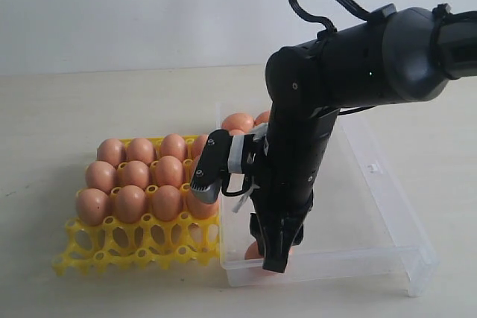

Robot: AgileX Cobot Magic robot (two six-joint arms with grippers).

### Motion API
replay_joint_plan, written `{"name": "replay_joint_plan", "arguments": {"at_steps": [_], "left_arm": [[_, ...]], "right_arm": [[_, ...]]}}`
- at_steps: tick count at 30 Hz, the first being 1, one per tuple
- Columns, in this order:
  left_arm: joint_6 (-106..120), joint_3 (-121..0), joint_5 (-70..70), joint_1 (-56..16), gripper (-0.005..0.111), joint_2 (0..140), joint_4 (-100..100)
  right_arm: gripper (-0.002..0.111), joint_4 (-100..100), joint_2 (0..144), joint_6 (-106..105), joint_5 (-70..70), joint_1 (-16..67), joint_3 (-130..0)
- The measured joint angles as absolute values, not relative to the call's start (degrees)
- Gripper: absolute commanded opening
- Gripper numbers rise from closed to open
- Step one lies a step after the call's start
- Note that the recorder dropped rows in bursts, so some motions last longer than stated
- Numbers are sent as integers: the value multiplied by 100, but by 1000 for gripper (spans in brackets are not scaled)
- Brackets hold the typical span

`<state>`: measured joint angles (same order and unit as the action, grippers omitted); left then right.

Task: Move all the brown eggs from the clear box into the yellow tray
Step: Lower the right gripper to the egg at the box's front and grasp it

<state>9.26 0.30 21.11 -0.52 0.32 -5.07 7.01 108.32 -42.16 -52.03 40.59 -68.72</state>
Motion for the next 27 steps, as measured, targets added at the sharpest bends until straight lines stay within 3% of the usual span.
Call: {"name": "replay_joint_plan", "arguments": {"at_steps": [27], "left_arm": [[926, 30, 2111, -52, 0, 32, -507]], "right_arm": [[50, 1060, 11117, -4484, -4771, 4059, -6895]]}}
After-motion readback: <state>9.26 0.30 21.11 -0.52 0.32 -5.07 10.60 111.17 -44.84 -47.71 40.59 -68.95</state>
